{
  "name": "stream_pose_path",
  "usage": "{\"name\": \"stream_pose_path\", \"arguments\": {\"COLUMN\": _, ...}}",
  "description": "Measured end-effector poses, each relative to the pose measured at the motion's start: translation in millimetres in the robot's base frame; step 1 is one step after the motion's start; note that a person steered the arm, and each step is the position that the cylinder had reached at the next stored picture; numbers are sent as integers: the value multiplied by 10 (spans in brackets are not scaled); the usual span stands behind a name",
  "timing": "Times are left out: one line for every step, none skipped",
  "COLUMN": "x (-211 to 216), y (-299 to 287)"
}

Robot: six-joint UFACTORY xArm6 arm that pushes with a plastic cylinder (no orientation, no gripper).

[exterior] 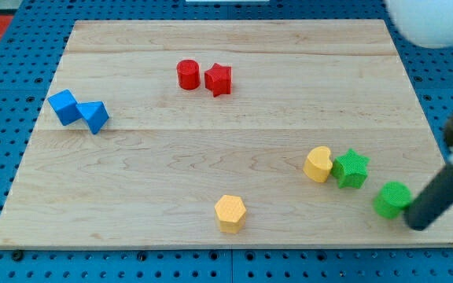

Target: Move the yellow blocks diagonal to each other

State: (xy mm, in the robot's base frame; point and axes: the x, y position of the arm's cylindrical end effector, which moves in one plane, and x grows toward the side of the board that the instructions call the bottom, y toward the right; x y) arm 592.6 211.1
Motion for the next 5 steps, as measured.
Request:
{"name": "stream_pose_path", "arguments": {"x": -294, "y": -215}}
{"name": "stream_pose_path", "arguments": {"x": -596, "y": -623}}
{"name": "stream_pose_path", "arguments": {"x": -890, "y": -928}}
{"name": "stream_pose_path", "arguments": {"x": -1112, "y": -930}}
{"name": "stream_pose_path", "arguments": {"x": -1085, "y": -1666}}
